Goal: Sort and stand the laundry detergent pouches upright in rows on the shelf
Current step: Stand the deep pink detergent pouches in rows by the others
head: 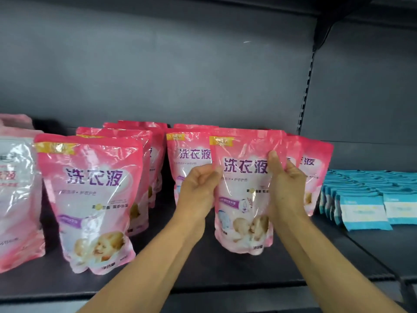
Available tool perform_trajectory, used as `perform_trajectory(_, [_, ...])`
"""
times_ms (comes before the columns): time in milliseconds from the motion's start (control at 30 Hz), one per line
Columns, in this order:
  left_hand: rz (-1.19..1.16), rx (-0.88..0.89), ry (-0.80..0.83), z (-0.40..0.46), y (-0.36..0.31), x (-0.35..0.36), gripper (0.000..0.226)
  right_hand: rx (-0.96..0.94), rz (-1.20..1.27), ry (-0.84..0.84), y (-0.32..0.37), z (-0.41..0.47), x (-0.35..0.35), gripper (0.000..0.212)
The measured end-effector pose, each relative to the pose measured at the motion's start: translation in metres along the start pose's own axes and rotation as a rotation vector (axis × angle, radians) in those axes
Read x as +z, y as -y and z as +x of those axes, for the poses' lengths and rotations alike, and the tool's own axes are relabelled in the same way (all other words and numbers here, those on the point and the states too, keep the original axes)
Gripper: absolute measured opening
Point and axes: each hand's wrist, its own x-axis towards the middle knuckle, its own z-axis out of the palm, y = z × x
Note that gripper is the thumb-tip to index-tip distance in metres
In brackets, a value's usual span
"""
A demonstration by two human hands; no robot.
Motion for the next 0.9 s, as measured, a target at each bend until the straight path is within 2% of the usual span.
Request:
perform_trajectory(100, [-0.105,-0.035,-0.117,0.012,-0.01,-0.014,0.014,0.06,0.001,-0.027,-0.013,-0.002,0.026,0.031])
perform_trajectory(200, [-0.185,-0.008,-0.212,0.024,-0.014,-0.027,0.018,0.089,0.019,-0.022,-0.028,-0.001,0.045,0.045])
perform_trajectory(333, [-0.168,0.041,-0.354,0.036,-0.009,-0.038,0.026,0.082,0.026,0.04,-0.045,0.001,0.053,0.034])
perform_trajectory(433, [-0.123,0.053,-0.453,0.04,-0.006,-0.043,0.039,0.045,0.022,0.088,-0.051,0.001,0.055,0.038])
perform_trajectory(600, [-0.081,0.078,-0.511,0.038,0.002,-0.046,0.018,-0.005,-0.041,0.149,-0.052,-0.002,0.056,0.038])
perform_trajectory(700, [-0.012,0.093,-0.439,0.026,0.007,-0.044,0.009,-0.006,-0.075,0.18,-0.053,0.0,0.055,0.037])
perform_trajectory(767, [0.011,0.09,-0.332,0.013,0.016,-0.044,0.022,0.017,-0.093,0.245,-0.054,0.0,0.05,0.028])
perform_trajectory(833, [0.057,0.081,-0.23,0.003,0.028,-0.049,0.051,0.052,-0.075,0.317,-0.055,-0.002,0.04,0.016])
perform_trajectory(900, [0.178,0.037,-0.128,-0.002,0.041,-0.056,0.084,0.069,-0.045,0.343,-0.057,-0.003,0.033,0.014])
